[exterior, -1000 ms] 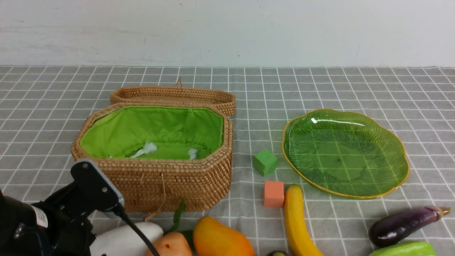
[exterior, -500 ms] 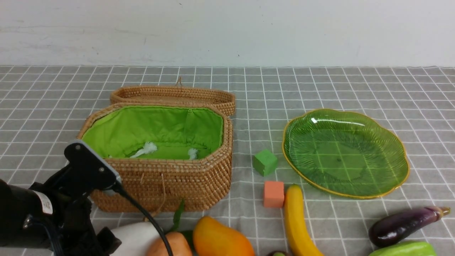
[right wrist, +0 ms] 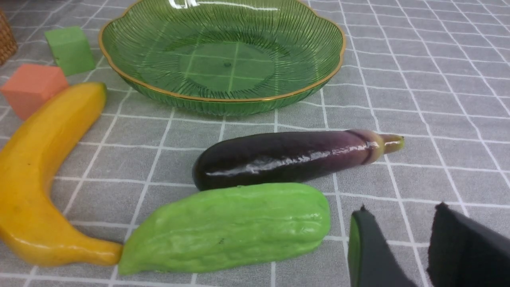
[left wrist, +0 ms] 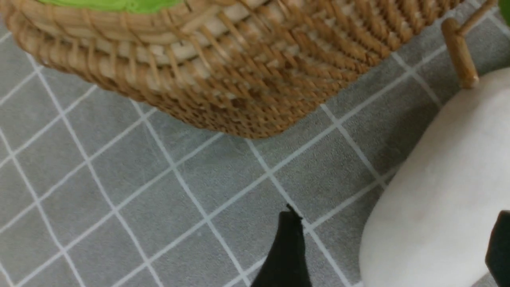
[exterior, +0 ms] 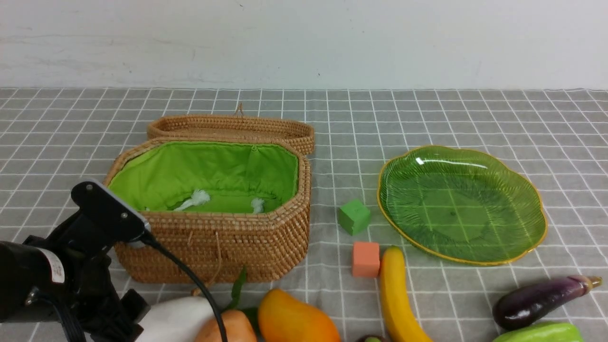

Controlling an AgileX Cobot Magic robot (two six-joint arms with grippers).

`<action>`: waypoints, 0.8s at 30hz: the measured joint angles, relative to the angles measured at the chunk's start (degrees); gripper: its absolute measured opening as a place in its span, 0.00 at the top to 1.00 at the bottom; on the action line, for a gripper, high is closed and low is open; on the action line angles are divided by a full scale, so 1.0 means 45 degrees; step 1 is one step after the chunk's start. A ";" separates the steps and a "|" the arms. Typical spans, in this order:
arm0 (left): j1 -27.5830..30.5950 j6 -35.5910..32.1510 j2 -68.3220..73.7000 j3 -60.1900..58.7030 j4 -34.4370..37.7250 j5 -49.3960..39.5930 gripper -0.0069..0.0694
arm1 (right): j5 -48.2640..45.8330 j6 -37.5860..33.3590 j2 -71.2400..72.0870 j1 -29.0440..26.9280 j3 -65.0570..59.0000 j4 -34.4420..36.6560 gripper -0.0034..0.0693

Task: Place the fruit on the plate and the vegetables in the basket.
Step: Take a daikon with your left arm and place it on the basket on the left.

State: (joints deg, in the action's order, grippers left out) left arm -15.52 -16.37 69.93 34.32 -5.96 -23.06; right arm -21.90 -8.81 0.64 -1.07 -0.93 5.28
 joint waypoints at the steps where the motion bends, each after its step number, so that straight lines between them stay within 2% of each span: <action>1: 0.0000 -0.0001 0.0000 0.0000 -0.0033 0.0056 0.12 | 0.0000 0.0000 0.0000 0.0000 0.0000 0.0000 0.62; 15: 0.0000 -0.0306 0.0535 0.0000 0.0431 0.0123 0.12 | 0.0000 0.0000 0.0000 0.0000 0.0000 0.0000 0.62; 24: 0.0000 -0.1510 0.1556 0.0010 0.1798 0.0183 0.13 | 0.0000 0.0000 0.0000 0.0000 0.0000 0.0000 0.62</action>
State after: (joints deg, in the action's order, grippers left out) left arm -15.52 -23.17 76.93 34.36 2.13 -22.24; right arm -21.90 -8.81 0.64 -1.07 -0.93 5.28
